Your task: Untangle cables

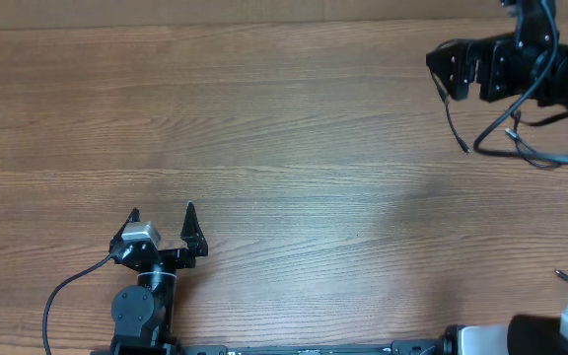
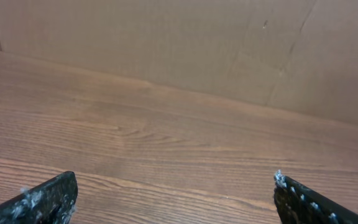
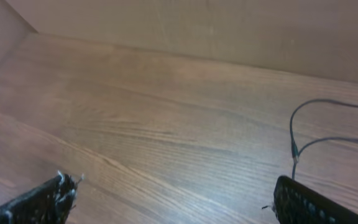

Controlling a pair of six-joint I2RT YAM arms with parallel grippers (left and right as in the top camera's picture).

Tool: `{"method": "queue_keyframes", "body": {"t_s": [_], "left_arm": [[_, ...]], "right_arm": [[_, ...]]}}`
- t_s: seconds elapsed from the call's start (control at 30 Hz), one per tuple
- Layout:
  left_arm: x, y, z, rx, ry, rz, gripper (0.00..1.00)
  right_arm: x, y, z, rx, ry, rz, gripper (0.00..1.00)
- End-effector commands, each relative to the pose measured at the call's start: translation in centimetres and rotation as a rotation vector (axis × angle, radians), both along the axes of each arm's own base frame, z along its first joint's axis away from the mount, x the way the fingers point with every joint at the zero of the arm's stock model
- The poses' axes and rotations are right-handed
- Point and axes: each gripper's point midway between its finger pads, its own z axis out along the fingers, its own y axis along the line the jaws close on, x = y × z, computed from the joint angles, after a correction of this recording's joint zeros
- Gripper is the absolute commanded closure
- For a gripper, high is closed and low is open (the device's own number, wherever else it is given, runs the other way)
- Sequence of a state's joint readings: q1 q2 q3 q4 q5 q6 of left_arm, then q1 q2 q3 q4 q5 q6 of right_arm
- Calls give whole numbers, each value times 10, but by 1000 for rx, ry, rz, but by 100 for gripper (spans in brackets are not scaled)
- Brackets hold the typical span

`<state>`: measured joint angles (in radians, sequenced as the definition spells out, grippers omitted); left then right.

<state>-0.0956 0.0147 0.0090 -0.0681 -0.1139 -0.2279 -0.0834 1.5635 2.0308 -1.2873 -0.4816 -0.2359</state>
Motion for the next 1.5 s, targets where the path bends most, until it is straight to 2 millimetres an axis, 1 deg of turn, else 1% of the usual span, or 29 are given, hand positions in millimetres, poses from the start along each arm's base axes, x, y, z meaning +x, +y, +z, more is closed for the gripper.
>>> {"method": "queue_keyframes", "body": {"t_s": [0.0, 0.07, 0.13, 0.23, 0.3, 0.37, 0.57, 0.67, 0.83, 1.0, 1.27, 1.47], "left_arm": [[0, 5, 1, 27, -7, 23, 0], [0, 5, 1, 27, -7, 23, 0], [0, 5, 1, 27, -7, 23, 0], [0, 5, 1, 27, -7, 23, 0], [0, 5, 1, 27, -7, 23, 1], [0, 5, 1, 27, -7, 23, 1], [0, 5, 1, 27, -7, 23, 0], [0, 5, 1, 27, -7, 23, 0], [0, 5, 1, 27, -7, 23, 0], [0, 5, 1, 27, -7, 23, 0], [0, 5, 1, 27, -7, 23, 0], [0, 5, 1, 27, -7, 23, 0]], "right_arm": [[-15, 2, -16, 3, 11, 0, 0], [-21, 3, -32, 3, 27, 0, 0], [-23, 3, -44, 1, 19, 2, 0], [-24, 3, -65, -1, -8, 2, 0], [-27, 4, -86, 2, -32, 7, 0], [-28, 6, -97, 7, -58, 15, 0], [-26, 8, -108, 5, -179, 26, 0], [-29, 9, -112, 6, -228, 33, 0], [-43, 18, -120, 29, -290, 76, 0], [-62, 20, -136, 22, -347, 78, 0], [-89, 22, -153, -4, -569, 83, 0], [-104, 23, -160, -21, -713, 87, 0]]}}
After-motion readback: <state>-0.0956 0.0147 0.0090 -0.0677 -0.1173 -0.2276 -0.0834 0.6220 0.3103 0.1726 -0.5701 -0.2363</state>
